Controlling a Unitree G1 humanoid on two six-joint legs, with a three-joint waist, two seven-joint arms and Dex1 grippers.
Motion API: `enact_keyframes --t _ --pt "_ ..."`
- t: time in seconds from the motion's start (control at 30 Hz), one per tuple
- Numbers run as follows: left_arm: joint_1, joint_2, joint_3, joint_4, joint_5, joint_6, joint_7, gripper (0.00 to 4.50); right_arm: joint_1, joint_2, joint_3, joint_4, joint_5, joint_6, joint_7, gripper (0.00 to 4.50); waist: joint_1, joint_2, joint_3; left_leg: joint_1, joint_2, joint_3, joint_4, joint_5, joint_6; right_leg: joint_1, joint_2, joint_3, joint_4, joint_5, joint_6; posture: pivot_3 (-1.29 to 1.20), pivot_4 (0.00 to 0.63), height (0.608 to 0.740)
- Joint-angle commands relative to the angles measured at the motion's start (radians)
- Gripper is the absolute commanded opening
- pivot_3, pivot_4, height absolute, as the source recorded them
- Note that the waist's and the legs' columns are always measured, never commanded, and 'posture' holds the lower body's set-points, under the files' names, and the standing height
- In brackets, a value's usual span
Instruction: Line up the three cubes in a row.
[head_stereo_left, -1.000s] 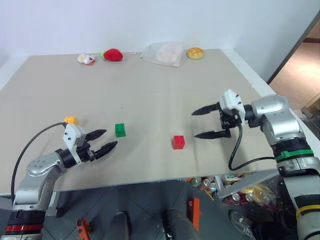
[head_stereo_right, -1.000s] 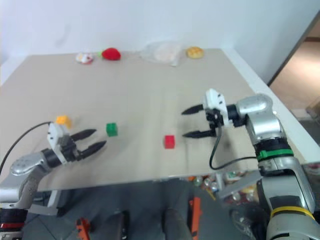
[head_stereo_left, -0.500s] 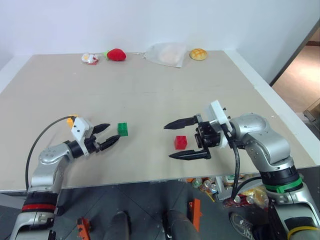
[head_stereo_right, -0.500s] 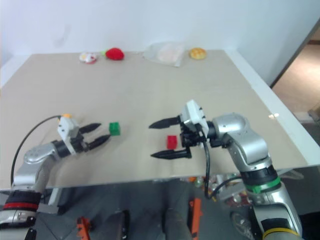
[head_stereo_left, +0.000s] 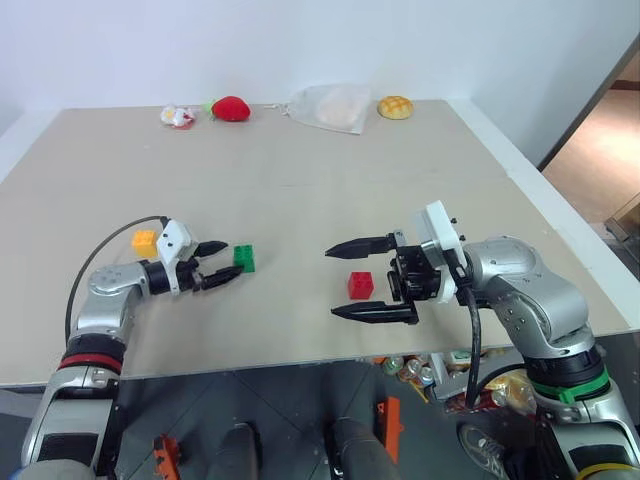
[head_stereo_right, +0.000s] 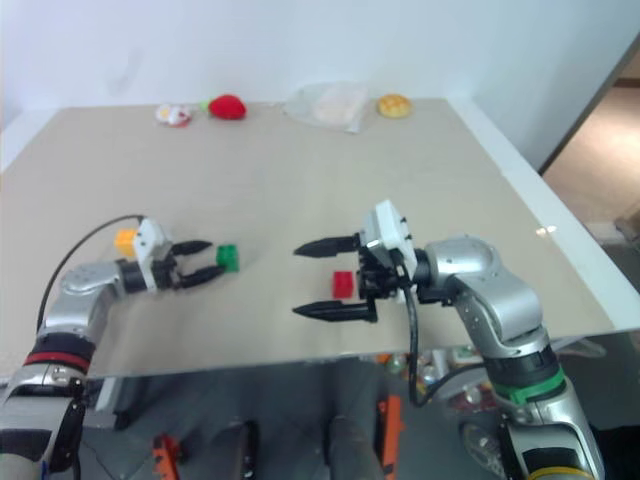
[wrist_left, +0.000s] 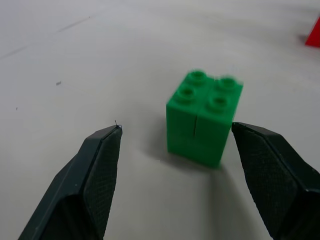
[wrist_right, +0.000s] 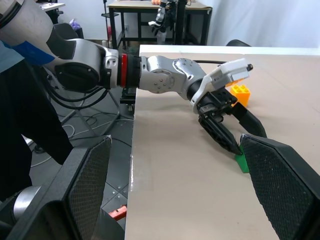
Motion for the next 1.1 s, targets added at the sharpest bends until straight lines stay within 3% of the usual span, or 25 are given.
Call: enact_keyframes --t 0.03,0.3,0.5,0.87,1.1 --pt "-0.048 -0.014 -0.013 0.057 0.025 -0.052 -0.030 3.65 -0.002 -0.004 -0.034 -0.035 0.023 0.001 -0.012 4.28 0.000 0.000 0.000 0.000 0.000 0.000 0.000 0.000 0.000 0.000 0.000 0.000 0.000 0.000 0.000 0.00 0.150 0.740" --pt "-0.096 -0.062 -0.027 0.129 0.053 -0.100 -0.057 1.28 0.000 -0.002 -0.030 -0.035 0.016 -0.002 -0.025 4.34 0.000 0.000 0.000 0.000 0.000 0.000 0.000 0.000 0.000 0.000 0.000 0.000 0.000 0.000 0.000 0.00 0.150 0.740" --pt "-0.090 -0.058 -0.034 0.104 0.060 -0.124 -0.085 1.27 0.000 -0.006 -0.031 -0.028 0.010 -0.008 -0.031 4.34 0.000 0.000 0.000 -0.001 0.000 0.000 0.000 0.000 0.000 0.000 0.000 0.000 0.000 0.000 0.000 0.00 0.150 0.740" --pt "-0.032 -0.113 -0.127 -0.181 0.013 -0.003 -0.234 1.27 0.057 -0.123 -0.105 0.047 0.008 -0.011 0.040 4.34 0.000 0.000 0.000 -0.002 0.000 0.000 0.001 0.000 0.000 0.000 0.000 0.000 0.000 0.000 0.001 0.00 0.150 0.740" --pt "-0.061 -0.155 -0.163 -0.142 0.040 -0.019 -0.245 1.27 0.095 -0.206 -0.144 0.218 -0.065 -0.085 0.088 4.34 -0.003 0.000 0.000 -0.001 0.000 -0.001 0.002 0.000 0.000 0.000 0.000 0.000 0.000 0.000 0.001 0.00 0.150 0.740"
